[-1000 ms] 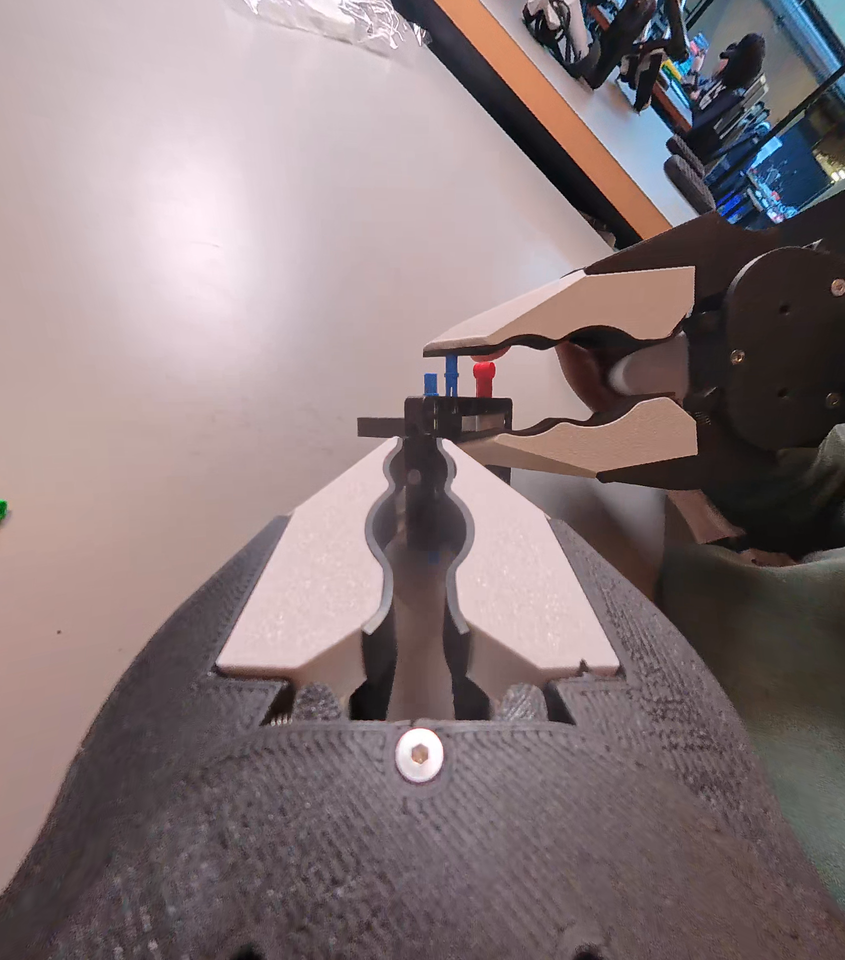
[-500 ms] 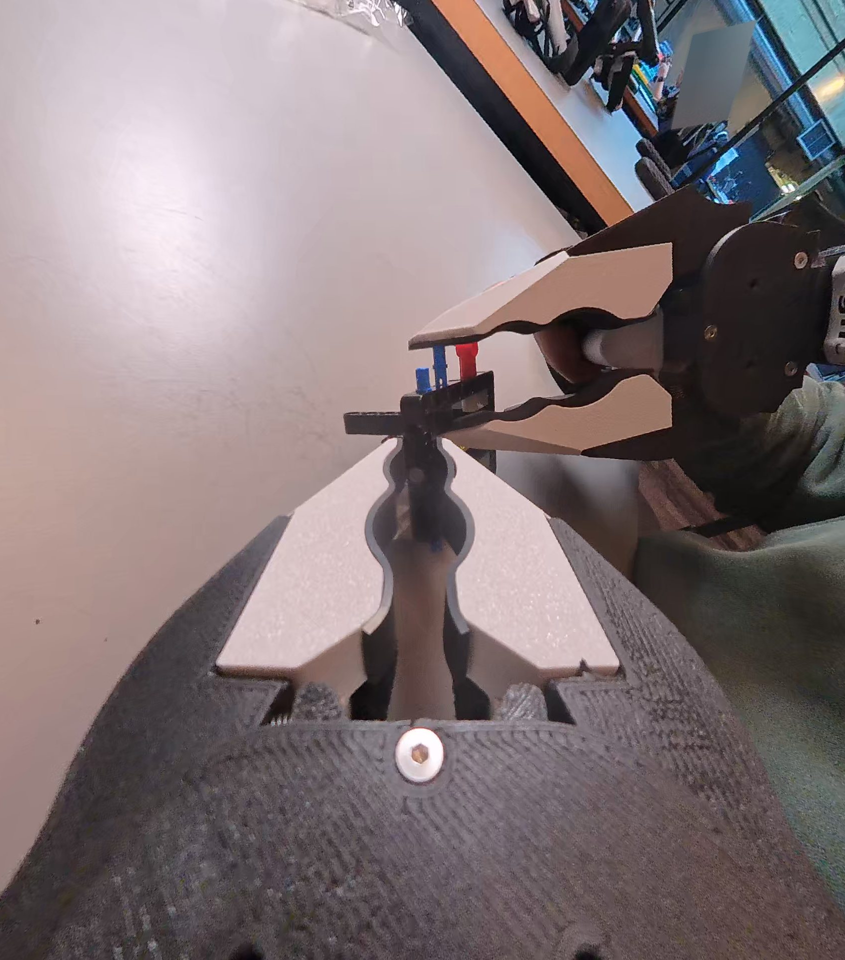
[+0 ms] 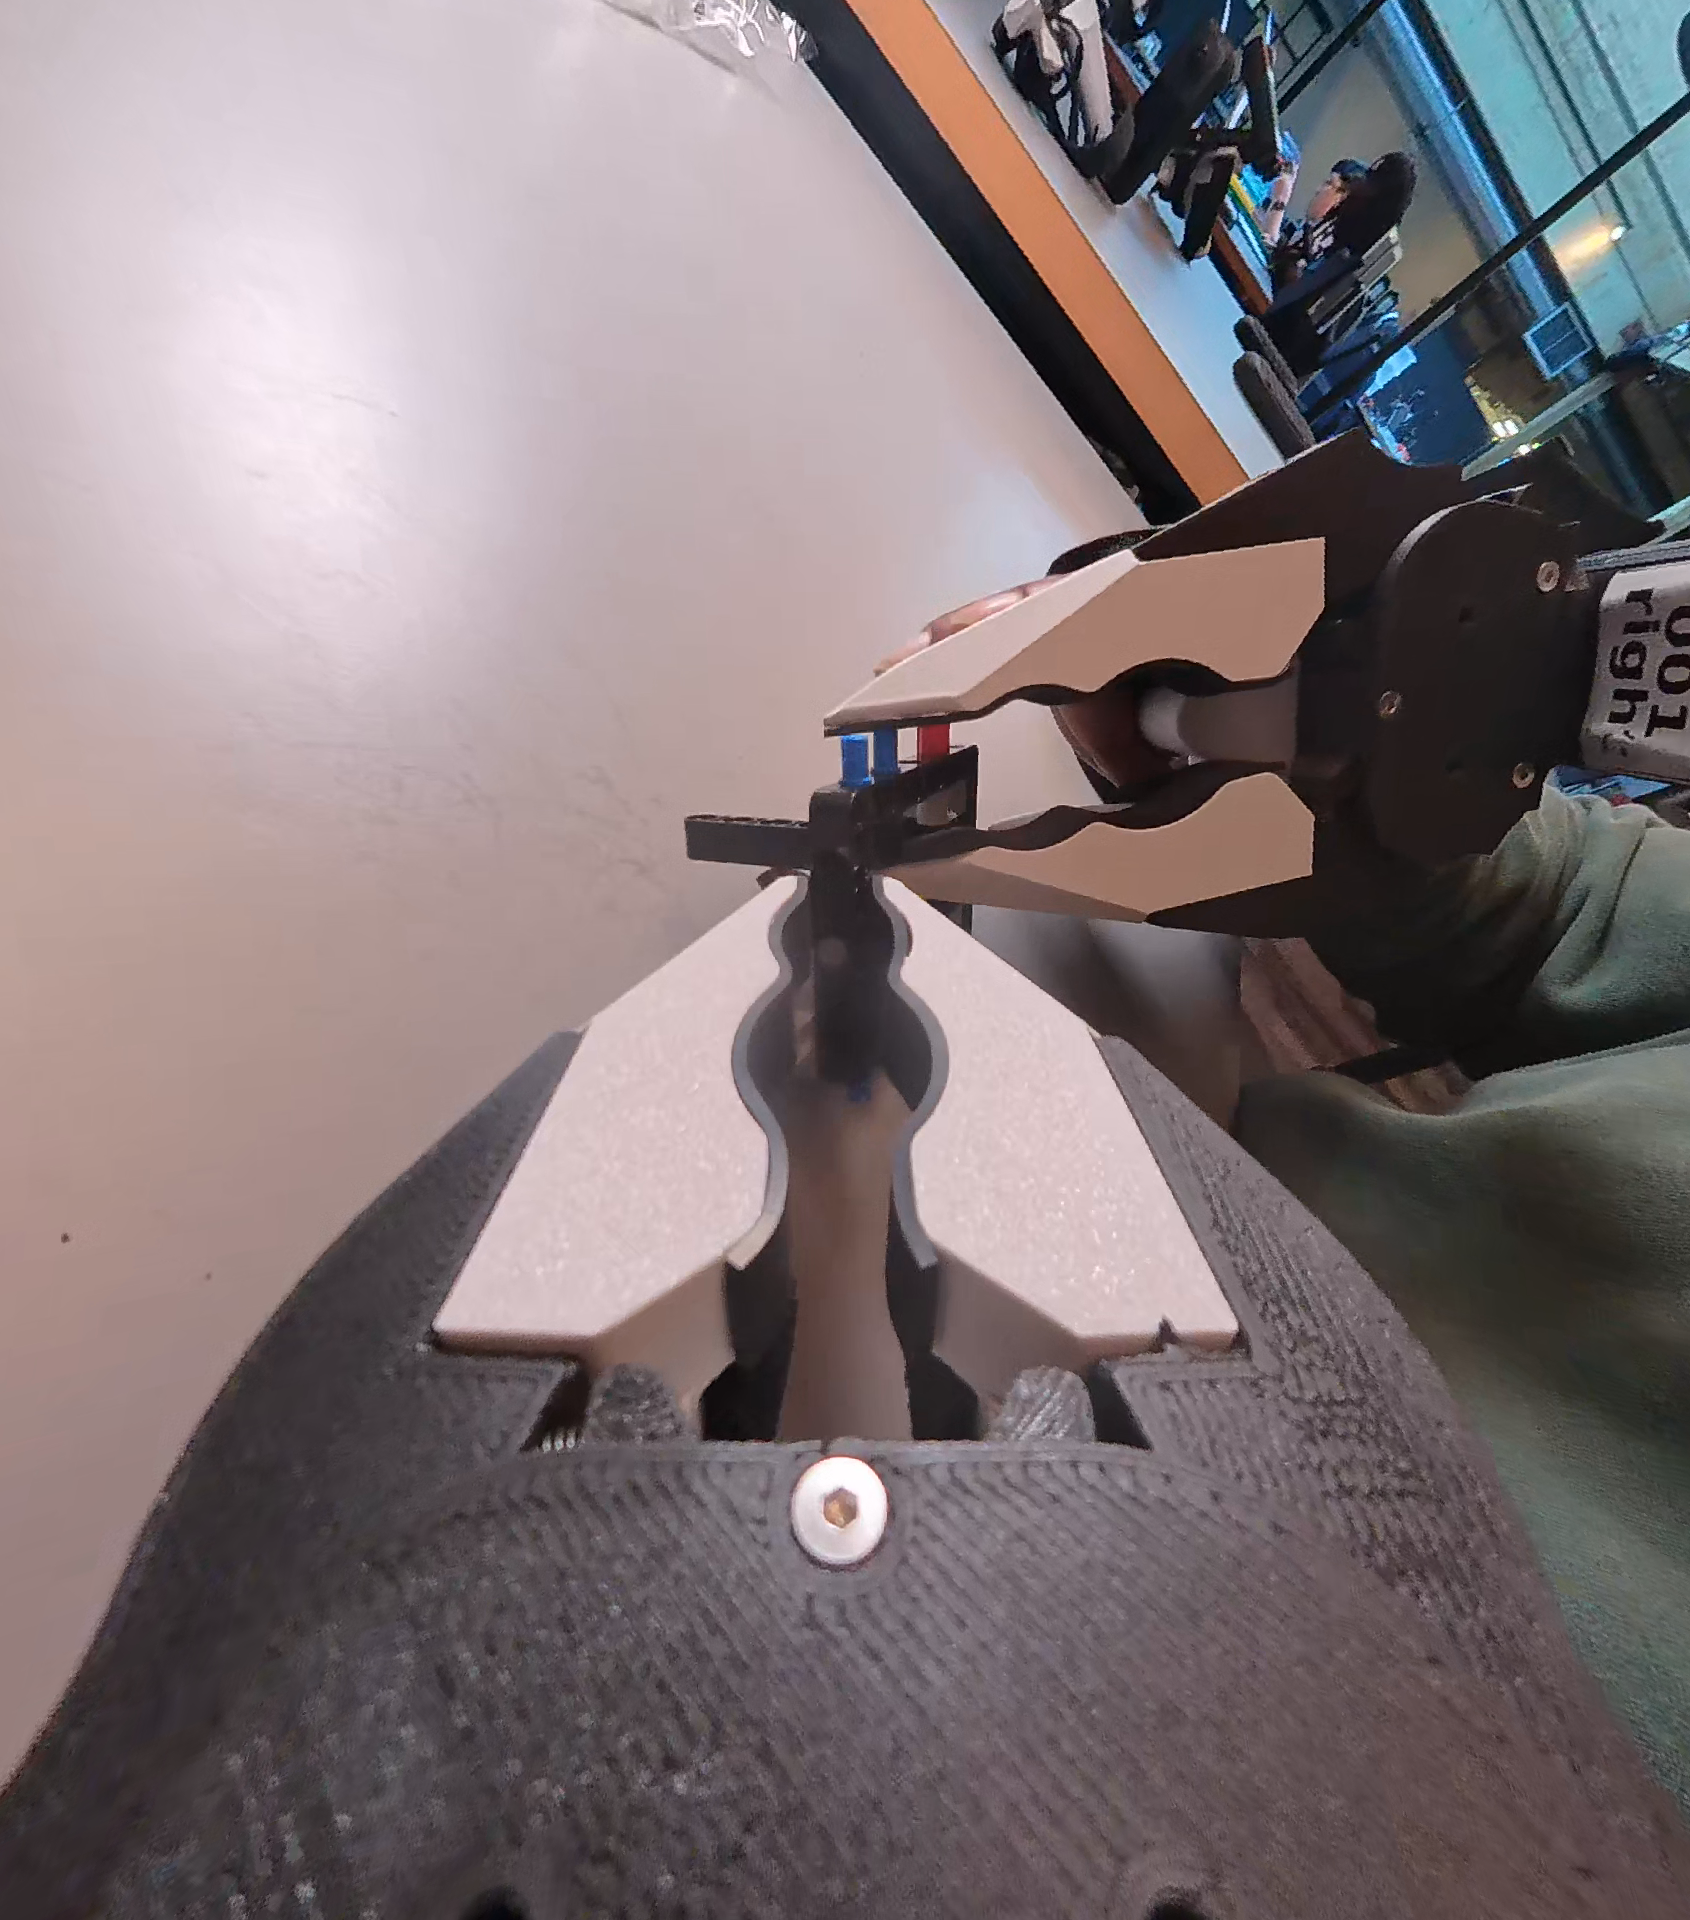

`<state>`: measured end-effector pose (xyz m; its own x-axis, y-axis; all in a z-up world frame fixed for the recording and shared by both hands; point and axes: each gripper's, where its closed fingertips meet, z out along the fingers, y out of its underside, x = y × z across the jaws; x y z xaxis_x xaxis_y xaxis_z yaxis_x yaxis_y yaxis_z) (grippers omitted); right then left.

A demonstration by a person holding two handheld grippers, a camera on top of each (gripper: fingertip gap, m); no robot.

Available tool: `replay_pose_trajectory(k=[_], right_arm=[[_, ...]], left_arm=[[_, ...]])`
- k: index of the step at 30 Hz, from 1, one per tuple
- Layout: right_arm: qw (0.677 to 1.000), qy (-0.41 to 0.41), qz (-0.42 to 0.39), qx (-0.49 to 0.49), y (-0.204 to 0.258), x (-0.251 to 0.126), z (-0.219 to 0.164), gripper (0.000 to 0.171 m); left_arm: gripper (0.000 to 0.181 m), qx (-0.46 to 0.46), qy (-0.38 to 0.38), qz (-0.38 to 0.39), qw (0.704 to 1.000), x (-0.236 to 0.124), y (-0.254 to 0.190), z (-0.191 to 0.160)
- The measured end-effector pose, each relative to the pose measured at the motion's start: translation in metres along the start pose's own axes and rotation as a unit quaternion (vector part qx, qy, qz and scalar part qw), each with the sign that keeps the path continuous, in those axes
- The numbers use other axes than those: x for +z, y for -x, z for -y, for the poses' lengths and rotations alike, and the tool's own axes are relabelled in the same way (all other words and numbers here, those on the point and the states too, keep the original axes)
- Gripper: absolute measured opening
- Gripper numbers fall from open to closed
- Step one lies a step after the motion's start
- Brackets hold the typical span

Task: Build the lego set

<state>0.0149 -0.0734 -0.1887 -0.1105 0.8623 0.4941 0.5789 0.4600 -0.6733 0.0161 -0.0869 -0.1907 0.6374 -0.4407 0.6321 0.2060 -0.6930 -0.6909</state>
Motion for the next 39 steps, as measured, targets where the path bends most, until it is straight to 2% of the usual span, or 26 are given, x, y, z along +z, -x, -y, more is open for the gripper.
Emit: replay_pose_trajectory(k=[2, 4, 7, 11, 15, 29, 34, 39], right_arm=[[1.0, -0.005, 0.007, 0.002, 0.0, 0.0, 0.0, 0.022], [1.0, -0.005, 0.014, 0.016, -0.001, -0.002, -0.002, 0.031], [0.999, -0.015, 0.029, 0.021, 0.001, -0.011, 0.001, 0.035], [0.999, 0.001, 0.011, 0.037, -0.003, -0.007, -0.002, 0.034], [0.999, 0.011, 0.01, 0.044, 0.001, -0.001, -0.003, 0.022], [1.0, -0.009, 0.014, 0.025, 0.0, 0.0, -0.001, 0.022], [0.998, -0.002, 0.029, 0.054, -0.006, -0.001, -0.007, 0.023], [1.0, -0.004, 0.006, 0.028, -0.011, 0.0, 0.005, 0.028]], left_arm=[[0.008, -0.015, -0.007, -0.01, 1.0, 0.0, -0.001, 0.001], [0.008, -0.029, -0.007, -0.017, 0.999, 0.001, 0.0, 0.0], [0.008, -0.036, -0.014, -0.015, 0.999, 0.0, 0.002, 0.002], [0.008, -0.038, -0.015, -0.018, 0.999, 0.001, 0.0, 0.002], [0.008, -0.039, -0.018, -0.015, 0.999, 0.0, 0.0, 0.002], [0.015, -0.025, 0.002, -0.04, 0.999, -0.004, -0.003, 0.001], [0.007, -0.034, -0.002, -0.043, 0.999, -0.006, 0.0, 0.003], [0.006, -0.044, -0.014, -0.045, 0.998, -0.008, 0.0, 0.006]])
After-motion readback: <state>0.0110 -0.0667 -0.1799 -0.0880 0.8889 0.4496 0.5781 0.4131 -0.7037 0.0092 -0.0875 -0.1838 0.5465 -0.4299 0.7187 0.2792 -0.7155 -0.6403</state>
